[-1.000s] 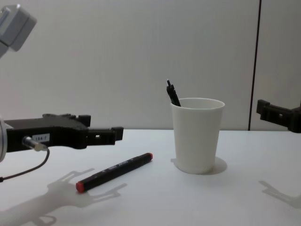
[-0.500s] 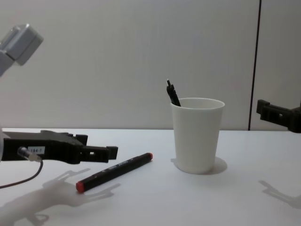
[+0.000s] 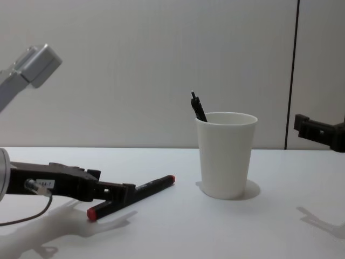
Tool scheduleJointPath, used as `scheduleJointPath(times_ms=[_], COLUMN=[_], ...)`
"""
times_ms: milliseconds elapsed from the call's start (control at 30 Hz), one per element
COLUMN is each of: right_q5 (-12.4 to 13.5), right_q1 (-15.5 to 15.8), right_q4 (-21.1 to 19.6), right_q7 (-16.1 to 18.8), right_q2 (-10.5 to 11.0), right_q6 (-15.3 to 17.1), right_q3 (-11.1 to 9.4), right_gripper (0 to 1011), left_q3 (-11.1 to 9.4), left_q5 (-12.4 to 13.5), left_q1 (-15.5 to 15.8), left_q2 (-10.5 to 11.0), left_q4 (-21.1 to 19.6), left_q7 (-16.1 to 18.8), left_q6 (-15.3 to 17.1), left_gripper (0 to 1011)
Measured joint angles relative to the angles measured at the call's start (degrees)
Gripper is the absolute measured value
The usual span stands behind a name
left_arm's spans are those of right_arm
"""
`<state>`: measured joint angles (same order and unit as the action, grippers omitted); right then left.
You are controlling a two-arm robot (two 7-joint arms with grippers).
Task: Place the pen into the pen holder.
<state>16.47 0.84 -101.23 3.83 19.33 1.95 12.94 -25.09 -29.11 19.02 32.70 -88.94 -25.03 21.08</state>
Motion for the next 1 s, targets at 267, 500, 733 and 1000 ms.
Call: scheduleJointPath(times_ms=[267, 500, 733, 1000], right_q5=[0.0, 0.0, 0.0, 0.0], right_q1=[0.0, 0.0, 0.0, 0.0], right_q4=[0.0, 0.0, 0.0, 0.0], right_q7=[0.0, 0.0, 0.0, 0.0], right_q2=[0.0, 0.0, 0.0, 0.0], right_q6=[0.0, 0.0, 0.0, 0.0], right_q3=[0.0, 0.0, 0.0, 0.0], right_gripper=[1001, 1001, 1001, 1001], left_q3=[-0.5, -0.9, -1.3, -1.5], left_q5=[-0.2, -0.4, -0.4, -0.5], left_q1=[0.0, 0.1, 0.2, 0.2], left_q2=[-0.1, -0.1, -0.1, -0.1], left_q4=[0.0, -0.1, 0.0, 0.1], left_q7=[0.7, 1.1, 1.3, 1.5], left_q6=[1.2, 2.1, 3.0, 3.6], left_gripper=[1003, 1003, 1003, 1003])
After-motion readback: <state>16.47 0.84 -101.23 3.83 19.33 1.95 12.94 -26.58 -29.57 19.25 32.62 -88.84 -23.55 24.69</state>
